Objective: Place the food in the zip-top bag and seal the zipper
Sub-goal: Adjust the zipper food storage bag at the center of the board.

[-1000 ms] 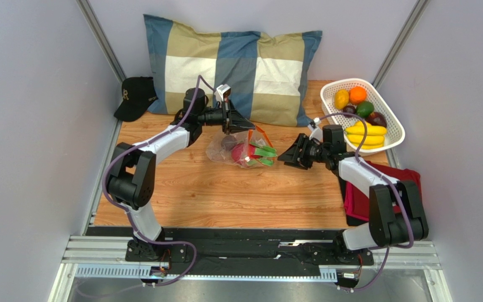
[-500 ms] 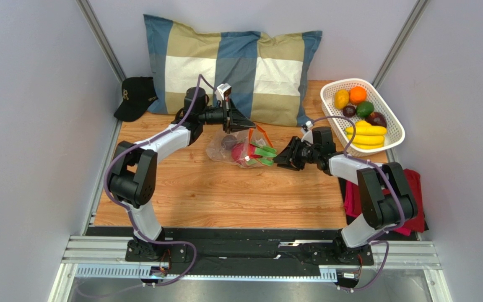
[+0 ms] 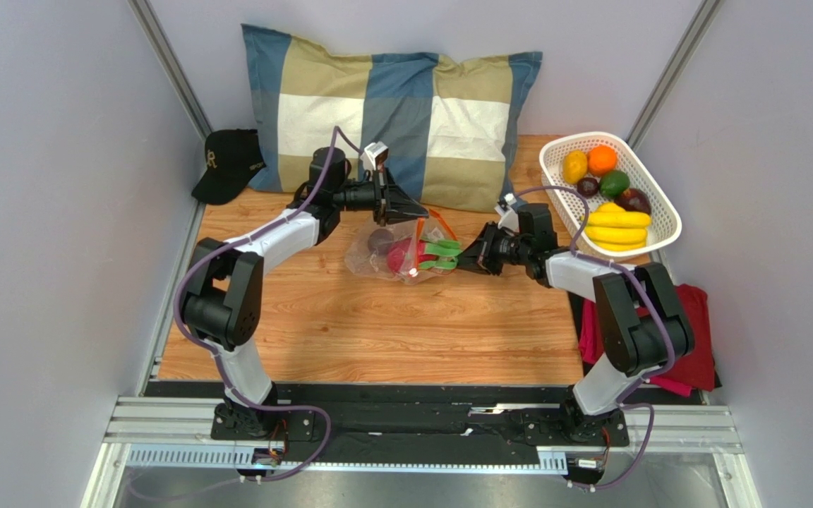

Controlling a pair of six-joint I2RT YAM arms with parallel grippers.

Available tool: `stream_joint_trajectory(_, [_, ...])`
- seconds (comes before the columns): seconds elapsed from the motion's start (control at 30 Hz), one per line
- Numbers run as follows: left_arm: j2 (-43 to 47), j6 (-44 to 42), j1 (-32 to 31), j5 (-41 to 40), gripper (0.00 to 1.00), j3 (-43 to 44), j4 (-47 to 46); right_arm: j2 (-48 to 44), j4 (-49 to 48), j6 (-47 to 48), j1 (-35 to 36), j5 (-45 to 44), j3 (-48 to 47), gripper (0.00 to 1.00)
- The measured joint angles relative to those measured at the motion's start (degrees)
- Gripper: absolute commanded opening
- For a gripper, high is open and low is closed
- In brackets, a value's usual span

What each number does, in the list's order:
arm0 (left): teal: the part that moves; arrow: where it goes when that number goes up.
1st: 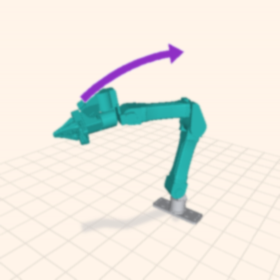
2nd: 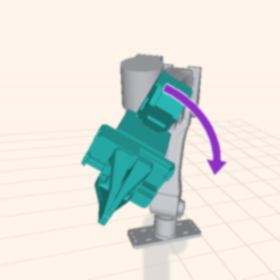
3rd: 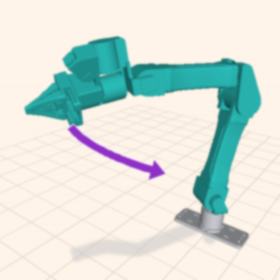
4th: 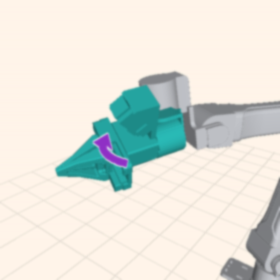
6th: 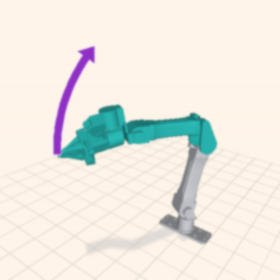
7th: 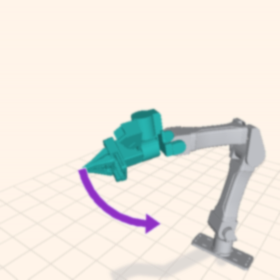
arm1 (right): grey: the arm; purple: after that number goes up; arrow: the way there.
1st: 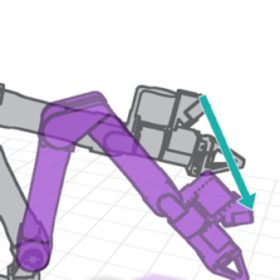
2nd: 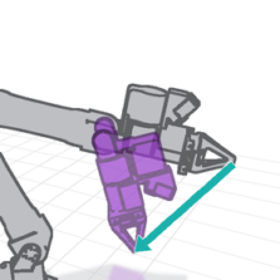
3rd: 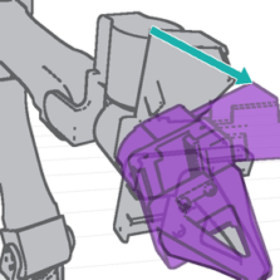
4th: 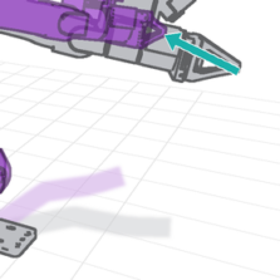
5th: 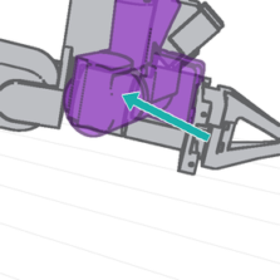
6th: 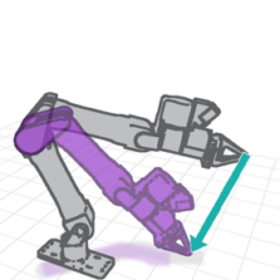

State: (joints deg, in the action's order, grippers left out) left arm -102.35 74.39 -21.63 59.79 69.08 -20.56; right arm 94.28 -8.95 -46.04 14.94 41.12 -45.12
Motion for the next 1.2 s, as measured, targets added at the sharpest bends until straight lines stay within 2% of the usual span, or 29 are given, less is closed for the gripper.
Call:
stream_joint_trajectory(0.17, [3.0, -7.8, 1.3, -0.1, 0.00, -0.2, 9.5, -6.2, 3.7, 1.8, 0.0, 1.8, -0.2, 0.00])
stream_joint_trajectory(0.3, [7.3, -18.1, 1.9, -1.5, 0.00, 2.1, 22.8, -14.9, 9.2, 4.2, 0.0, 2.4, -1.9, 0.00])
stream_joint_trajectory(0.5, [12.0, -37.5, 1.8, -7.5, 0.00, 14.0, 47.5, -25.5, 18.6, 7.4, 0.0, 4.2, -9.2, 0.00])
stream_joint_trajectory(0.63, [13.7, -49.3, 0.3, -12.6, 0.00, 19.6, 59.8, -30.7, 22.3, 9.1, 0.3, 5.5, -12.4, 0.00])
stream_joint_trajectory(0.73, [13.9, -56.6, -2.1, -16.5, 0.00, 20.2, 66.3, -31.1, 23.4, 10.7, 0.7, 6.2, -13.0, 0.00])
stream_joint_trajectory(0.87, [11.8, -62.0, -4.6, -19.9, 0.00, 20.2, 72.3, -26.0, 26.3, 13.9, 1.0, 6.4, -13.0, 0.00])
stream_joint_trajectory(1.0, [9.9, -62.8, -4.3, -21.2, 0.00, 20.2, 73.6, -17.3, 32.4, 19.7, 0.6, 6.4, -15.2, 0.00])
stream_joint_trajectory(1.1, [10.1, -62.5, -3.5, -22.7, 0.00, 19.7, 72.7, -14.6, 38.5, 25.2, -0.4, 6.5, -18.4, 0.00])
stream_joint_trajectory(1.13, [10.8, -62.1, -3.0, -23.3, 0.00, 19.1, 71.6, -14.6, 40.4, 27.4, -0.9, 6.5, -19.8, 0.06])
stream_joint_trajectory(1.17, [11.5, -61.7, -2.8, -23.8, 0.00, 18.6, 70.9, -14.6, 42.6, 29.8, -1.6, 6.8, -21.7, 0.17])
stream_joint_trajectory(1.2, [12.2, -61.4, -2.6, -24.1, 0.00, 18.2, 70.6, -14.6, 44.0, 31.7, -2.2, 7.0, -23.3, 0.42])
